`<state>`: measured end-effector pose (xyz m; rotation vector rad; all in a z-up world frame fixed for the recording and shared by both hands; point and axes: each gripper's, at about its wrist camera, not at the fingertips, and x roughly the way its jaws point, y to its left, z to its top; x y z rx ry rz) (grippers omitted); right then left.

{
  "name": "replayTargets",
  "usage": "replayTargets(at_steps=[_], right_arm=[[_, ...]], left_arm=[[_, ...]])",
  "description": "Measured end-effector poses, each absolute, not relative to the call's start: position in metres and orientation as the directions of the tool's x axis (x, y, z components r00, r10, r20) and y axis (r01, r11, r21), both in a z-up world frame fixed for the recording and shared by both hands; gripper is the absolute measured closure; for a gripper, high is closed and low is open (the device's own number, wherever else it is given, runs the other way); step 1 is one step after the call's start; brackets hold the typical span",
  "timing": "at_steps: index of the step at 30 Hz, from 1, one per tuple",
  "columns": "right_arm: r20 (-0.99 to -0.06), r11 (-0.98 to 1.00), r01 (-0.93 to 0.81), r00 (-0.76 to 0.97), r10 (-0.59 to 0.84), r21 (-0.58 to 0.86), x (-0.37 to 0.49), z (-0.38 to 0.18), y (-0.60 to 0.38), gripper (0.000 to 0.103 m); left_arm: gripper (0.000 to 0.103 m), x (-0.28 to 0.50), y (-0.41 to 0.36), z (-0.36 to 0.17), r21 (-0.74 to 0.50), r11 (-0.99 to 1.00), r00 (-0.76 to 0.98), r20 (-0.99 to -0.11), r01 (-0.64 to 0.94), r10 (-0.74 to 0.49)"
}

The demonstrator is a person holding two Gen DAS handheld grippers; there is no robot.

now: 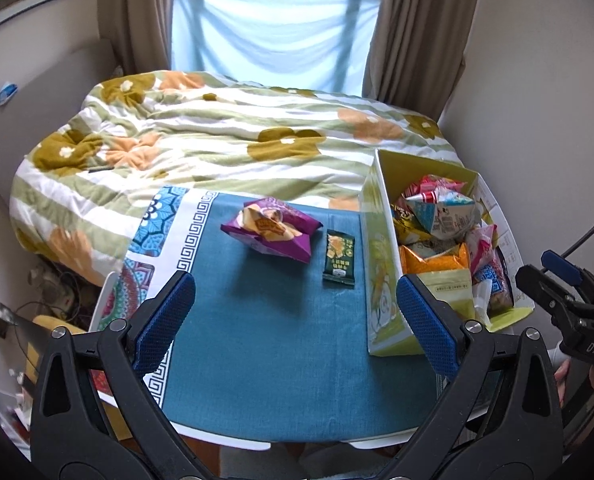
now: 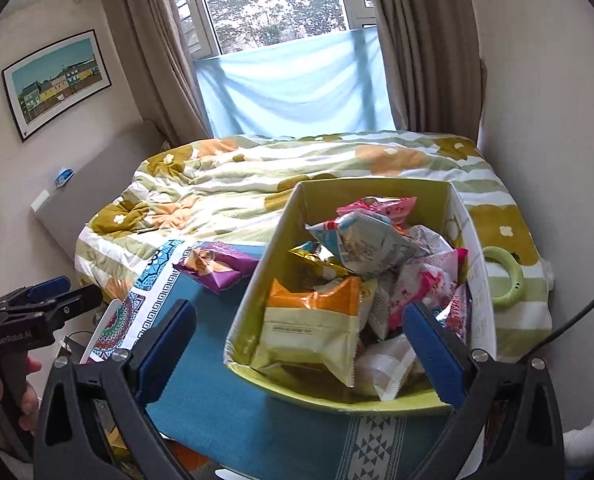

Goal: Organize snacks
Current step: 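Withdraw both grippers from the box toward the last snacks, then grasp the purple potato chip bag with the left gripper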

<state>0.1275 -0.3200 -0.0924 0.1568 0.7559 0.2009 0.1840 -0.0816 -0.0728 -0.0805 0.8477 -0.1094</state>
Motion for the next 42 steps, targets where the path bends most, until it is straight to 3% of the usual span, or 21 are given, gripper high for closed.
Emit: replayTargets(at_steps=[9, 23, 32, 37, 42], right_arm=[[-0.661, 0.972, -0.132, 0.714, 0.229, 0.195, 0.166, -0.094, -0.244, 0.0], [-0.764, 0.987, 0.025, 0.637, 0.107, 0.159, 0.233, -0.144, -0.151, 0.0], [-0.809, 0.964, 0.219, 0.588, -0.009, 0.149, 0.236, -0.192, -0.134, 0.0], [-0.817, 0.951, 0.278, 0.574, -0.049, 0.138, 0.233, -0.215, -0.128, 0.0], [-0.839, 0.944, 0.307, 0.54, -0.07, 0.119, 0.237, -0.237, -0.125, 0.0]], left_arm=[[0.001, 0.264, -0.031, -0.08, -0.147, 0.978, 0.607, -0.767, 0.15, -0.208], [0.001, 0.412, -0.006, -0.153, -0.258, 0.905, 0.319, -0.874, 0.337, -0.368], [0.001, 0.444, -0.043, -0.238, -0.331, 0.859, 0.102, -0.912, 0.391, -0.398], [0.001, 0.45, -0.054, -0.274, -0.306, 0.858, 0.049, -0.933, 0.413, -0.357], [0.006, 0.46, -0.043, -0.292, -0.375, 0.846, 0.011, -0.912, 0.379, -0.409]])
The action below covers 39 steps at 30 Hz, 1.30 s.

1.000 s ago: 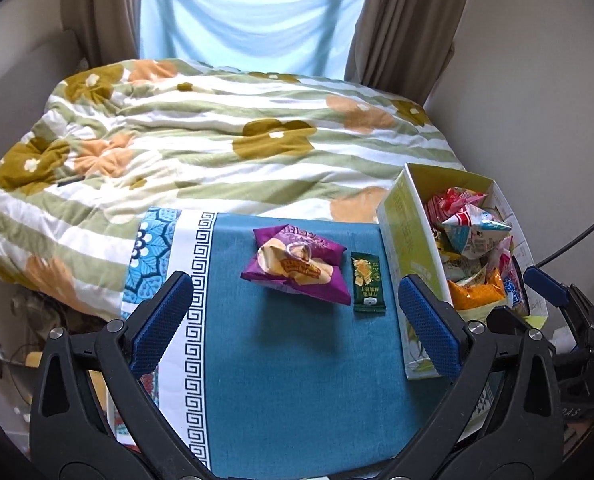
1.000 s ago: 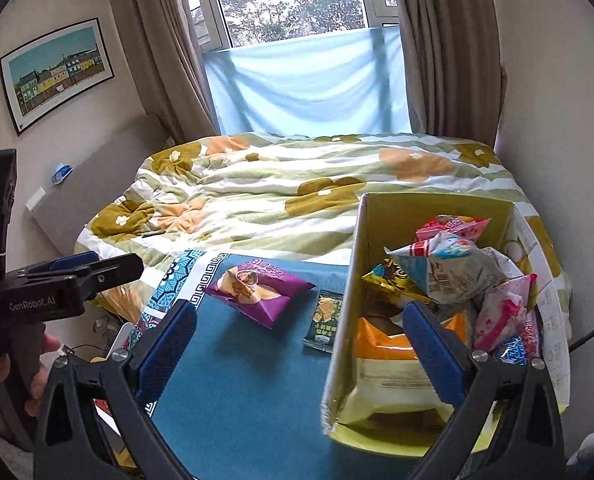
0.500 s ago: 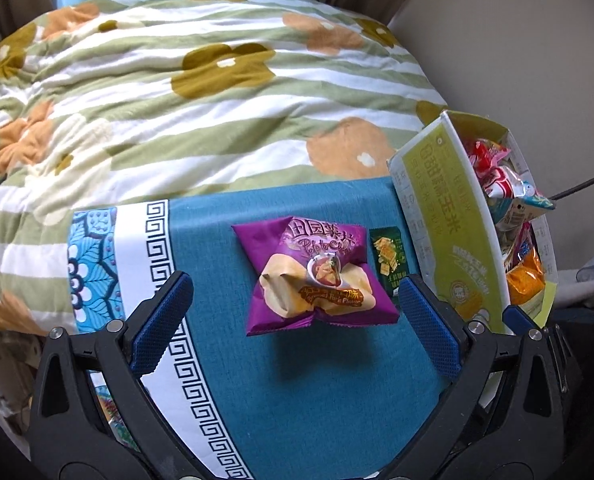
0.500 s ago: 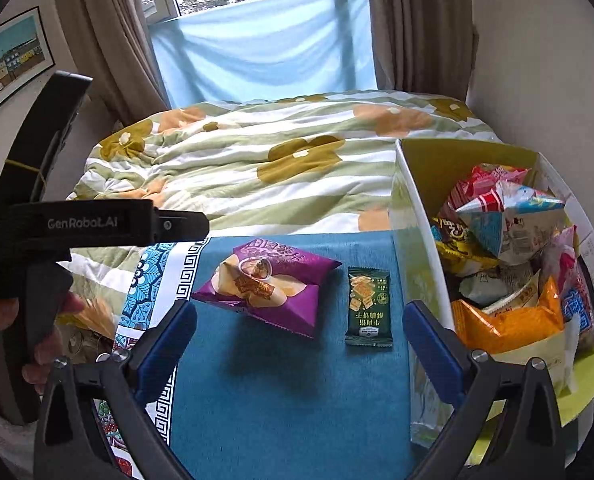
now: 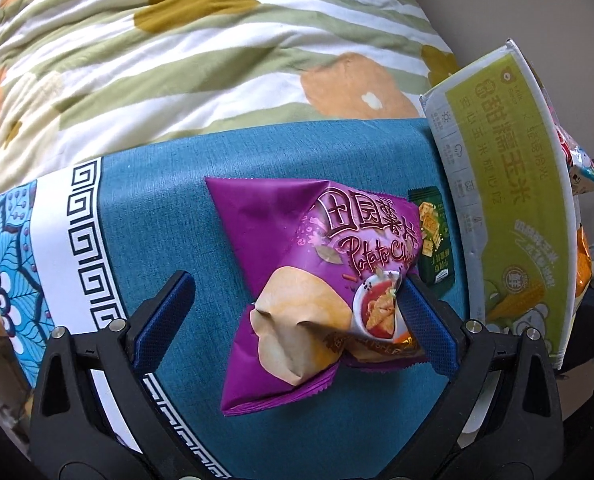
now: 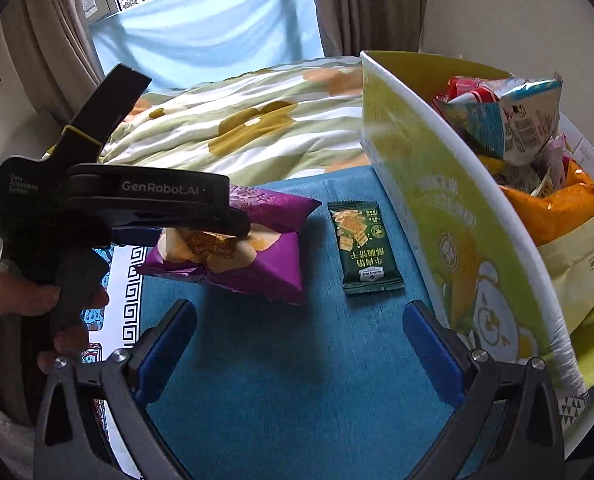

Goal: Organize snacks
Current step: 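Grasp the purple potato chip bag with the left gripper, then grasp the green cracker packet with the right gripper while the left holds the purple bag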

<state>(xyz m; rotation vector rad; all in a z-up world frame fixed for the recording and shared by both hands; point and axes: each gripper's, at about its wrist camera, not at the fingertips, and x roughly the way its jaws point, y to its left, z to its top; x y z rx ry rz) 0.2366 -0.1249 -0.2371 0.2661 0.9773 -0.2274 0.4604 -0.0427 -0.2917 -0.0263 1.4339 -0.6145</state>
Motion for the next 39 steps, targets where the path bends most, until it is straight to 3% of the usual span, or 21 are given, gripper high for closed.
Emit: replayTargets(at_steps=[3, 13, 24, 30, 37, 39], right_arm=[[-0.842, 0.942, 0.316, 0.534, -0.081, 0.11, 0.239, -0.245, -0.124, 0.0], [-0.848, 0.938, 0.344, 0.508, -0.15, 0.039, 0.274, -0.274, -0.129, 0.0], [-0.855, 0.855, 0.515, 0.413, -0.315, -0.066, 0.332, -0.307, -0.142, 0.0], [-0.868, 0.837, 0.545, 0.391, -0.306, -0.05, 0.341, -0.311, -0.15, 0.0], [-0.877, 0.883, 0.462, 0.454, -0.154, 0.085, 0.329, -0.302, -0.139, 0.002], [-0.862, 0.877, 0.475, 0.473, -0.183, 0.075, 0.323, -0.297, -0.139, 0.002]], left_arm=[[0.031, 0.465, -0.033, -0.295, -0.394, 0.838, 0.003, -0.905, 0.377, -0.426], [0.031, 0.487, 0.019, -0.282, -0.273, 0.867, 0.093, -0.936, 0.417, -0.339], [0.031, 0.492, 0.049, -0.284, -0.281, 0.877, 0.088, -0.937, 0.389, -0.339], [0.031, 0.493, 0.045, -0.285, -0.278, 0.872, 0.086, -0.937, 0.402, -0.338], [0.032, 0.489, 0.035, -0.292, -0.299, 0.861, 0.057, -0.934, 0.41, -0.352], [0.032, 0.486, 0.032, -0.294, -0.302, 0.859, 0.053, -0.934, 0.414, -0.355]])
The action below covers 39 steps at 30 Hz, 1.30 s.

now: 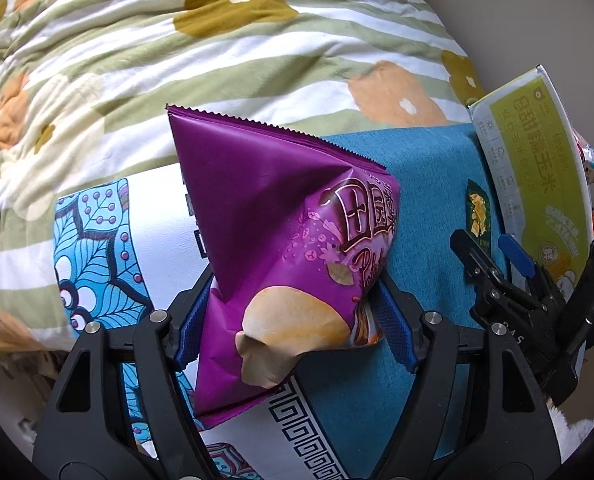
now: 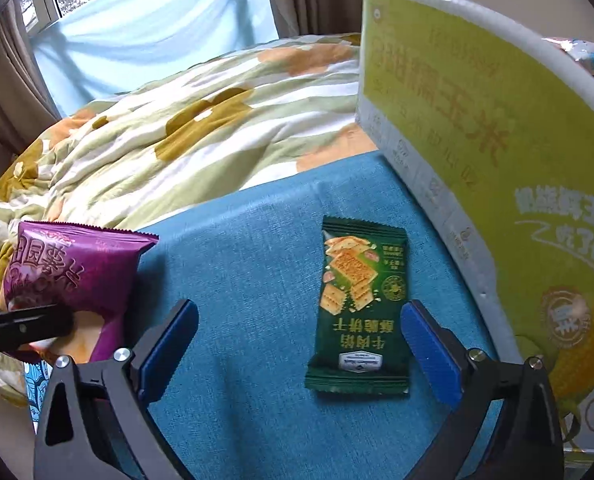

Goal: Organize snacks
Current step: 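Grasp the green cracker packet with the right gripper while the left holds the purple bag, then carry the purple bag and green packet over the cardboard box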

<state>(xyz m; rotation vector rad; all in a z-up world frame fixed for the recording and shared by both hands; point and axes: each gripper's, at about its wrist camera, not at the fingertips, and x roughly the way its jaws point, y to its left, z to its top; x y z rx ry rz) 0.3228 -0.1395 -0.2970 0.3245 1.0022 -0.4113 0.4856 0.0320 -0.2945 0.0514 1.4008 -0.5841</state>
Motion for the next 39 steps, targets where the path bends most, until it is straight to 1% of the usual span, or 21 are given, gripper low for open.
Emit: replayTargets(at_steps=[3, 5, 6, 8, 10, 11, 12, 13, 14, 19, 24, 32, 39], right_arm=[[-0.868, 0.863, 0.501, 0.455, -0.201, 0.063, 0.324, -0.301, -0.149, 0.004], [-0.877, 0.861, 0.506, 0.438, -0.2, 0.056, 0.328, -0.307, -0.154, 0.013], [-0.881, 0.861, 0.507, 0.429, -0.201, 0.05, 0.33, -0.31, -0.156, 0.019], [-0.877, 0.863, 0.504, 0.427, -0.22, 0.028, 0.331, -0.311, -0.156, 0.022], [-0.874, 0.87, 0.494, 0.426, -0.236, 0.006, 0.331, -0.31, -0.156, 0.036], [-0.87, 0.874, 0.486, 0.431, -0.238, 0.002, 0.331, -0.31, -0.155, 0.04], [-0.868, 0.878, 0.479, 0.435, -0.241, -0.003, 0.331, -0.309, -0.154, 0.049], [-0.865, 0.883, 0.469, 0.441, -0.238, -0.004, 0.331, -0.308, -0.154, 0.061], [-0.864, 0.89, 0.456, 0.446, -0.234, -0.005, 0.332, -0.307, -0.153, 0.063], [-0.862, 0.897, 0.442, 0.456, -0.223, 0.002, 0.331, -0.305, -0.154, 0.063], [-0.842, 0.911, 0.412, 0.5, -0.203, 0.025, 0.327, -0.28, -0.151, 0.063], [-0.773, 0.943, 0.32, 0.62, -0.136, 0.091, 0.314, -0.196, -0.151, 0.063], [-0.721, 0.946, 0.294, 0.684, -0.107, 0.139, 0.279, -0.135, -0.19, 0.063]], left_arm=[[0.033, 0.483, 0.029, -0.295, -0.308, 0.855, 0.057, -0.93, 0.416, -0.363], [0.035, 0.483, 0.028, -0.293, -0.305, 0.854, 0.064, -0.929, 0.421, -0.364], [0.037, 0.482, 0.028, -0.293, -0.305, 0.852, 0.067, -0.928, 0.425, -0.365], [0.039, 0.482, 0.027, -0.29, -0.305, 0.849, 0.076, -0.926, 0.432, -0.371], [0.041, 0.481, 0.027, -0.288, -0.306, 0.847, 0.086, -0.922, 0.434, -0.377], [0.041, 0.481, 0.027, -0.286, -0.308, 0.847, 0.091, -0.92, 0.432, -0.381], [0.042, 0.481, 0.027, -0.285, -0.312, 0.847, 0.095, -0.917, 0.43, -0.387], [0.042, 0.481, 0.027, -0.284, -0.317, 0.846, 0.096, -0.915, 0.429, -0.392], [0.042, 0.481, 0.028, -0.283, -0.321, 0.845, 0.099, -0.913, 0.427, -0.397], [0.044, 0.479, 0.029, -0.278, -0.329, 0.847, 0.112, -0.906, 0.418, -0.408], [0.044, 0.477, 0.033, -0.256, -0.353, 0.843, 0.14, -0.887, 0.406, -0.44], [0.044, 0.465, 0.02, -0.176, -0.349, 0.825, 0.262, -0.83, 0.444, -0.492], [0.044, 0.431, -0.038, -0.117, -0.371, 0.788, 0.314, -0.768, 0.492, -0.558]])
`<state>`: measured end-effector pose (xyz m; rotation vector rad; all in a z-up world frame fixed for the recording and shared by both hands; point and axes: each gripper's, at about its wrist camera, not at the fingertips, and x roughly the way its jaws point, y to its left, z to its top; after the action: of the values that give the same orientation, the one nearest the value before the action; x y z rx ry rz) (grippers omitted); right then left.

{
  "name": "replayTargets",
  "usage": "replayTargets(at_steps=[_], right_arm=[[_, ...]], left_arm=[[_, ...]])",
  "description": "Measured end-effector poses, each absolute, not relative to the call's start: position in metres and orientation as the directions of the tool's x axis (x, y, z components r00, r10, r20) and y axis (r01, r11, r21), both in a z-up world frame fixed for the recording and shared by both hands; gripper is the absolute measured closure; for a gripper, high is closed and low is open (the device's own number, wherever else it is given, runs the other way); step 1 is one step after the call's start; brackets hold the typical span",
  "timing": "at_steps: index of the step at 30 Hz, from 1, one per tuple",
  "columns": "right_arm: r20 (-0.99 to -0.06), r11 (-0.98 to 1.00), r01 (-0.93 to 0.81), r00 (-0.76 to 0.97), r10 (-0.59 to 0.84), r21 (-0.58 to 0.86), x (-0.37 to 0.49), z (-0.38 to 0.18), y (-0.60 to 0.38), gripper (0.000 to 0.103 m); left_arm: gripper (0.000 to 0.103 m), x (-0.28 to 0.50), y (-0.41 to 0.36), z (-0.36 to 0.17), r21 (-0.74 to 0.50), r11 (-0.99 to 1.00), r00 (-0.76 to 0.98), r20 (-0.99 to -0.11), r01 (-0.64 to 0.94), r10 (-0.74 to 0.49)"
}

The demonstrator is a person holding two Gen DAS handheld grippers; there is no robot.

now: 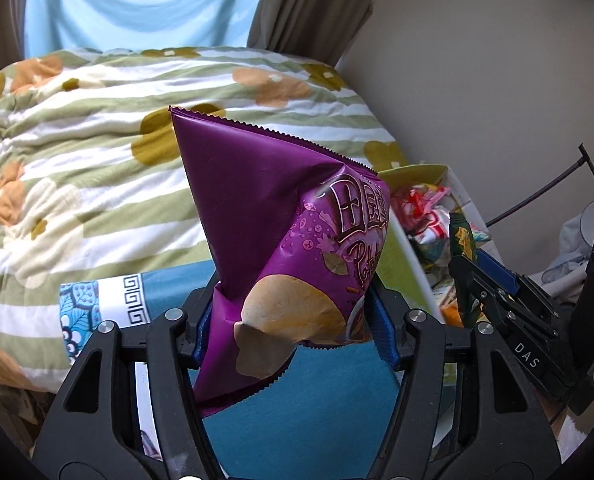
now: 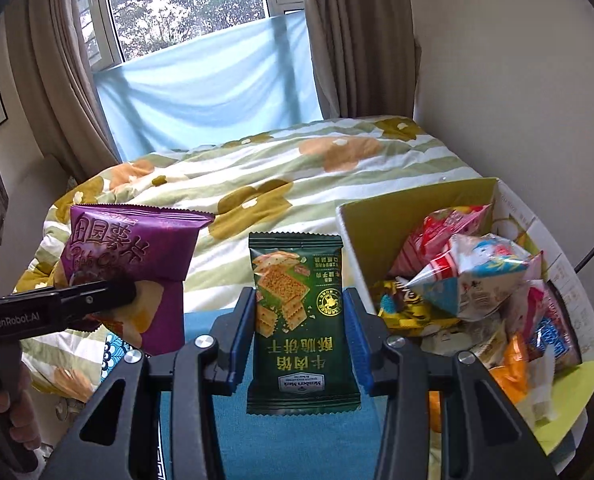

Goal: Organize snacks
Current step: 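Carry the purple bag and green packet over the cardboard box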

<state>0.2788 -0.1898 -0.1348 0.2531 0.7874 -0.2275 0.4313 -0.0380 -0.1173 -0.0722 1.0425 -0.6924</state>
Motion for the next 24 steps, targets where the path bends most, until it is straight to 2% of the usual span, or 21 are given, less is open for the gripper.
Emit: replayTargets(at_steps=[6, 12, 18, 20, 22, 24], right_arm=[[-0.703, 0.946, 0.3, 0.7, -0.129, 0.124, 0.235, -0.099, -0.25, 0.063], [-0.685, 0.941, 0.322, 0.709, -0.166, 0.105, 0.199, -0.076, -0.323, 0.063], [-0.674, 0.942, 0.317, 0.721, -0.161, 0.114, 0.18, -0.07, -0.376, 0.063], [-0.677, 0.945, 0.307, 0.72, -0.154, 0.112, 0.179, -0.071, -0.387, 0.063], [-0.681, 0.95, 0.288, 0.72, -0.134, 0.119, 0.18, -0.073, -0.395, 0.063], [-0.684, 0.957, 0.264, 0.721, -0.111, 0.123, 0.182, -0.075, -0.401, 0.063]], left_arm=[[0.044, 0.382, -0.118, -0.096, -0.427, 0.741, 0.282, -0.732, 0.519, -0.62], [0.044, 0.345, -0.202, -0.106, -0.482, 0.701, 0.218, -0.72, 0.526, -0.659], [0.044, 0.327, -0.258, -0.118, -0.475, 0.724, 0.245, -0.724, 0.501, -0.645], [0.037, 0.327, -0.263, -0.126, -0.478, 0.75, 0.257, -0.736, 0.457, -0.626], [0.008, 0.324, -0.264, -0.133, -0.458, 0.789, 0.278, -0.761, 0.41, -0.587], [0.002, 0.319, -0.257, -0.134, -0.428, 0.821, 0.311, -0.776, 0.379, -0.549]])
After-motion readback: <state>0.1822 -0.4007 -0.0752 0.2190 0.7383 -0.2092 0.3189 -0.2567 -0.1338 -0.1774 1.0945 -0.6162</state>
